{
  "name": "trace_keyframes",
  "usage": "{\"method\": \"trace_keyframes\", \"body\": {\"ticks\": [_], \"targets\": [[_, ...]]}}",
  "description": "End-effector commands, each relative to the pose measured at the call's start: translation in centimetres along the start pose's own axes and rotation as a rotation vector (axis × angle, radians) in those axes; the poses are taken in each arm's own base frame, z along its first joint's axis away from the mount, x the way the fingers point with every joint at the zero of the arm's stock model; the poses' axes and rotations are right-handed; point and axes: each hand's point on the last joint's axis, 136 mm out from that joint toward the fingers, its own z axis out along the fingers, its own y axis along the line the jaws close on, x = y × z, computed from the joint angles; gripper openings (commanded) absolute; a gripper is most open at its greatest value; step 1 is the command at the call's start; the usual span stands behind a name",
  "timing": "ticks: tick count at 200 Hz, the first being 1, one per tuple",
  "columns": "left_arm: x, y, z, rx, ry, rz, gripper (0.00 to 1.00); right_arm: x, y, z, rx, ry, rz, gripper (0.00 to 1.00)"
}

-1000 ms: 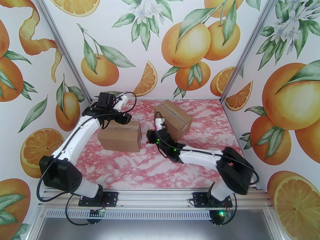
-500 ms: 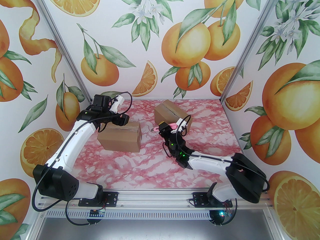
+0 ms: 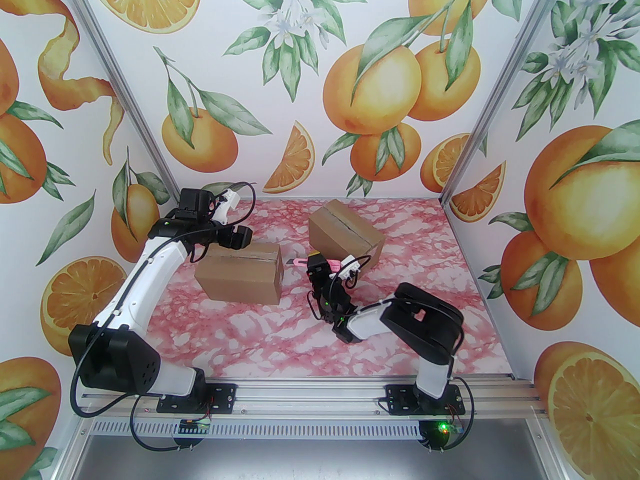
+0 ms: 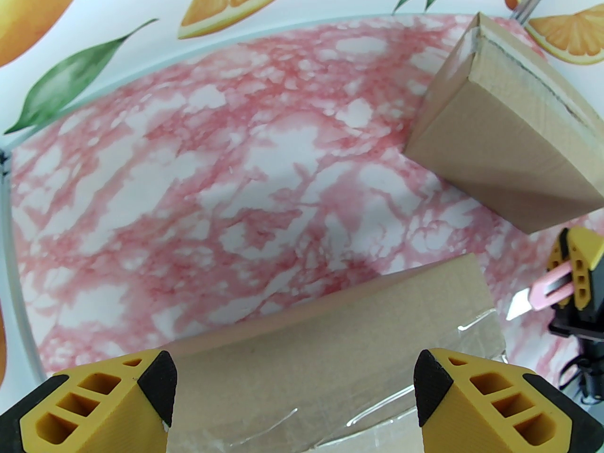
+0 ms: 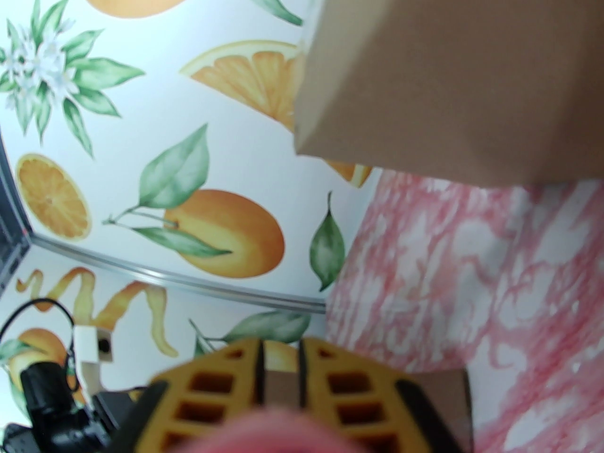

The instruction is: Unpack the express box

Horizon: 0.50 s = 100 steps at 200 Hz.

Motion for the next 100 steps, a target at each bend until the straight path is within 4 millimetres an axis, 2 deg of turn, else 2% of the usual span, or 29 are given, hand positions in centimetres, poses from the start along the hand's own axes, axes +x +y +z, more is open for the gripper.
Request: {"method": "trace_keyframes", "body": {"ticks": [1, 10, 38, 100], "targets": [[0.4, -0.1, 0.6, 0.019, 0.013, -0.018, 0.87, -0.6, 3.5, 0.1, -0.112, -0.052, 0.143, 0.0], [0.5, -0.1, 0.6, 0.017, 0.019, -0.021, 0.87, -0.7, 3.6, 0.1, -0.113, -0.056, 0.137, 0.0], [1.1, -0.3, 0.9, 0.034, 0.042, -0.04, 0.87, -0.5, 2.2, 0.3, -0.092, -0.065, 0.219, 0.0], [3.0, -0.8, 0.8, 0.047, 0.071, -0.055, 0.87, 0.8, 2.8, 1.0, -0.112, -0.024, 0.227, 0.0]]}}
